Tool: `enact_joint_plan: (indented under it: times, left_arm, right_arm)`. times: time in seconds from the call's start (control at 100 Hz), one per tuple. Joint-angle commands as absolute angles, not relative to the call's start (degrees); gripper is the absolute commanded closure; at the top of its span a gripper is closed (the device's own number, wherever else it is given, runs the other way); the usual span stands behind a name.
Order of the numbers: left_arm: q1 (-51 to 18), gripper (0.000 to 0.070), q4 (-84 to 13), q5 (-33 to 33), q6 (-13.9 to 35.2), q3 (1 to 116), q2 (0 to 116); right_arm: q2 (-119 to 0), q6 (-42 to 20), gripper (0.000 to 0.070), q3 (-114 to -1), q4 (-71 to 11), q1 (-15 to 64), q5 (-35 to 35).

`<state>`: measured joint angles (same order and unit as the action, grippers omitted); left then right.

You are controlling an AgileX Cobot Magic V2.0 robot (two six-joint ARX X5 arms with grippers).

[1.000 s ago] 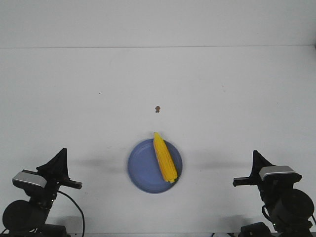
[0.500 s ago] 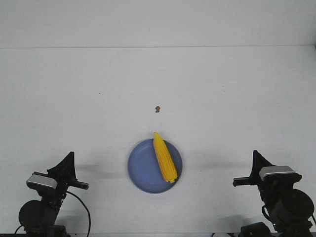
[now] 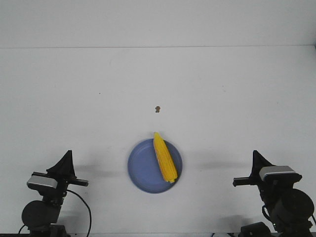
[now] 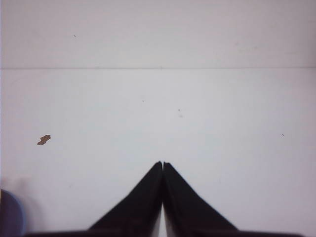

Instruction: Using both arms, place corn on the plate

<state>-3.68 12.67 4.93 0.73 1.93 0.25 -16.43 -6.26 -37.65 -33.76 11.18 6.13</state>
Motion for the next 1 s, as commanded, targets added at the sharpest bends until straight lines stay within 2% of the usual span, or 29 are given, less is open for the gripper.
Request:
enact_joint_plan:
  times: [0.0, 0.26, 0.99]
  left_arm:
    - [-3.4, 0.0688, 13.39, 4.4, 0.21, 0.78, 0.19]
    - [-3.33, 0.0688, 13.34, 4.43, 2.22, 0.8, 0.19]
    - [-3.33, 0.0688, 13.21, 4.43, 2.2, 0.8, 0.19]
  right_arm:
    - [-16.47, -6.57, 0.07, -37.85, -33.01, 11.22, 6.26]
    - [-16.47, -6.57, 0.07, -37.85, -33.01, 11.22, 6.26]
    - [-16.47, -6.52, 0.07, -37.85, -33.04, 11.22, 6.26]
